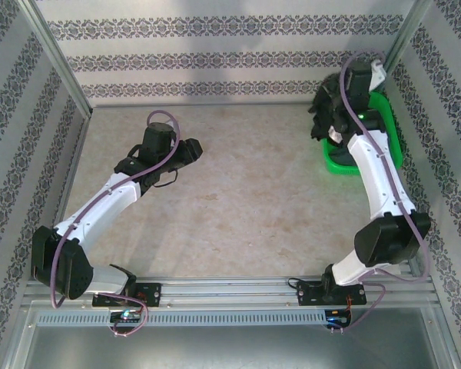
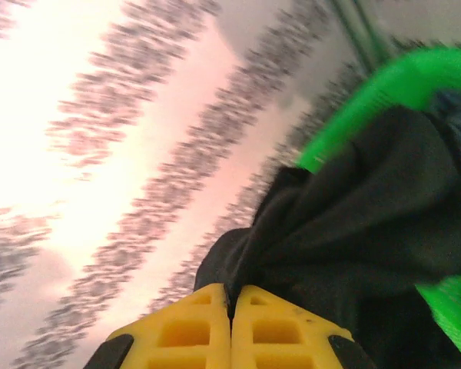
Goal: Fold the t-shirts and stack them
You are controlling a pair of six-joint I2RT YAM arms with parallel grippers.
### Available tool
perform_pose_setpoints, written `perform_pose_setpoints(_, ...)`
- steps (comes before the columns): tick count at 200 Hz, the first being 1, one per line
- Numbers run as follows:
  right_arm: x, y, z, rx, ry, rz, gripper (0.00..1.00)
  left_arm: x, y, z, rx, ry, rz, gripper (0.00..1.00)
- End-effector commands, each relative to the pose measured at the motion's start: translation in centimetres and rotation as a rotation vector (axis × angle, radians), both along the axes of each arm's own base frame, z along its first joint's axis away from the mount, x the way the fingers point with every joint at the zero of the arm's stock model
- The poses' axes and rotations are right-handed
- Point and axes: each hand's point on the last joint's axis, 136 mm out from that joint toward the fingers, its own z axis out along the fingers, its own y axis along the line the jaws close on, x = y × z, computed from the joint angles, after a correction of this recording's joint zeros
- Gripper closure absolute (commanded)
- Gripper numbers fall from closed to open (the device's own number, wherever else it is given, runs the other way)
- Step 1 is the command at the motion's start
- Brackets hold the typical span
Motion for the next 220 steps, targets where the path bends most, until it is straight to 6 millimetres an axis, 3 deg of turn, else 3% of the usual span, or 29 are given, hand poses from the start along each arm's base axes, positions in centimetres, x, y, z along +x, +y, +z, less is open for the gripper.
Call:
perform_pose_setpoints(1,-1.8,5.4,8.5,-0.152,-0.195,0.095,1.0,-0.8,1.8,2.2,0.067,-0.052,0.052,0.59)
perform_pose_setpoints(19,-2.5,11.9,8.5,-0.18,-0.201,0.218,1.0,-1.5,4.1,3.2,0.129,-0.075,0.137,0.58)
perform_pose_setpoints(40,-3.5,20.4,5.7,-0.19,-0.16,0.357,1.0,-2.8,6.9,4.6,0.202,-0.109,0.23,0.58)
perform_pose_setpoints(67,-4.9,31.4,-1.1,-0.124,-0.054,0.565,1.0,-4.9,10.1,5.6,0.28,-0.122,0.318,0.54)
perform_pose_setpoints(84,-6.3,38.3,-7.2,-0.056,0.07,0.742,1.0,-6.5,12.0,5.3,0.321,-0.095,0.373,0.5)
perform_pose_setpoints(95,-7.5,41.9,-11.1,0.017,0.169,0.869,0.74,-7.5,13.0,4.8,0.335,-0.066,0.4,0.48)
perform_pose_setpoints(110,-9.5,44.5,-14.3,0.04,0.252,0.967,0.57,-8.8,14.0,3.9,0.347,-0.027,0.426,0.43)
perform_pose_setpoints(124,-10.4,44.2,-15.0,-0.009,0.261,0.987,0.39,-9.9,14.7,3.0,0.355,0.011,0.442,0.37)
perform_pose_setpoints(136,-10.2,42.2,-15.1,-0.063,0.259,0.947,0.28,-10.6,15.2,2.0,0.354,0.05,0.459,0.32)
perform_pose_setpoints(158,-8.4,36.6,-16.6,-0.091,0.299,0.843,0.29,-11.3,16.4,-0.7,0.287,0.164,0.501,0.27)
perform_pose_setpoints(175,-6.4,31.3,-18.6,-0.128,0.368,0.74,0.3,-10.6,17.3,-3.1,0.171,0.259,0.542,0.25)
perform_pose_setpoints(198,-3.8,25.3,-21.2,-0.164,0.458,0.637,0.31,-8.1,19.0,-6.5,0.017,0.345,0.605,0.22)
perform_pose_setpoints(220,-1.9,22.0,-23.2,-0.143,0.52,0.607,0.31,-4.7,21.2,-9.6,-0.042,0.404,0.652,0.23)
